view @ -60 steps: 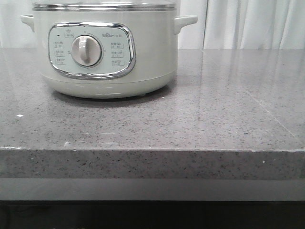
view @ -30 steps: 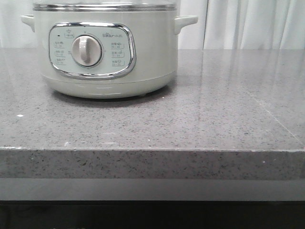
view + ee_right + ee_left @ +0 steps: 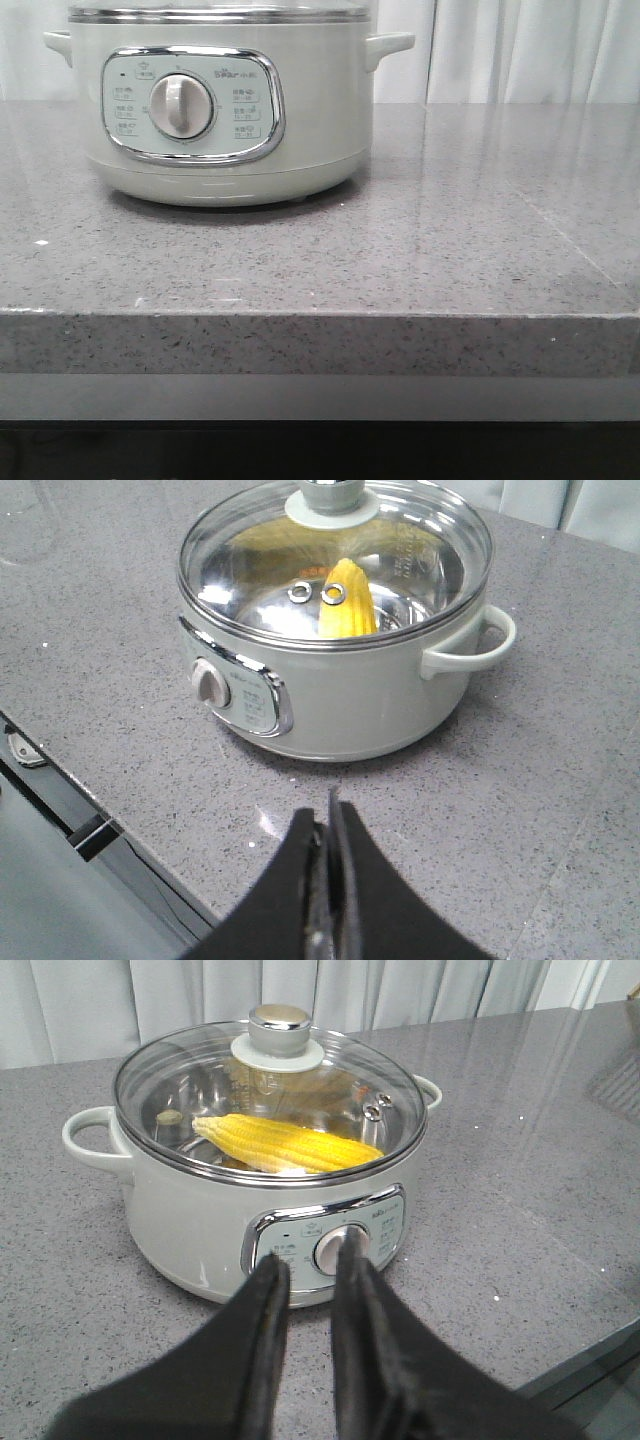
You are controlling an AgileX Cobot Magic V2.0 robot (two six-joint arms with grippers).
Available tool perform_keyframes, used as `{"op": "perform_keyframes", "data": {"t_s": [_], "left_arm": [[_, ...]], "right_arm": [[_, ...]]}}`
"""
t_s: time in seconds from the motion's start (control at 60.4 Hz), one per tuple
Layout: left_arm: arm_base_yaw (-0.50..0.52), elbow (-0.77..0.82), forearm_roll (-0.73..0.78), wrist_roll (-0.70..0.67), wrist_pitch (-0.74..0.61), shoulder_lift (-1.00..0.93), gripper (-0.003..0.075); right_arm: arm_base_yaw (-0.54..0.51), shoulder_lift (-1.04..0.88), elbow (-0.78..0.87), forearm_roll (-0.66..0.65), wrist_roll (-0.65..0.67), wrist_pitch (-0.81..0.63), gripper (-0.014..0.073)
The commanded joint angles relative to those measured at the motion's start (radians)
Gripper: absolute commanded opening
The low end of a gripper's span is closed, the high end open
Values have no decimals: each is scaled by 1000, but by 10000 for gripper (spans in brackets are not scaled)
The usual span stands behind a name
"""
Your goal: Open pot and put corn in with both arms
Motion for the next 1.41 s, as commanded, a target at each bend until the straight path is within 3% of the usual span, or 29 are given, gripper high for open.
{"op": "perform_keyframes", "data": {"t_s": [0.0,0.066,0.696,0.778,1.11,1.391], "left_arm": [[2,-23,-17,-5,-81,1,17],[2,-23,-17,-5,-78,1,-21],[6,-4,26,-5,-101,-12,-20],[53,50,101,-5,-136,-61,-20],[322,355,58,-5,-277,-403,-20],[371,508,36,-5,-380,-475,-20]], "right_arm": [[1,-7,-25,8,-1,-59,-124],[1,-7,-25,8,-1,-59,-122],[1,-7,-25,8,-1,-59,-122],[1,-7,-25,8,-1,-58,-122],[1,-7,-25,8,-1,-58,-122],[1,-7,-25,8,-1,-58,-122]]}}
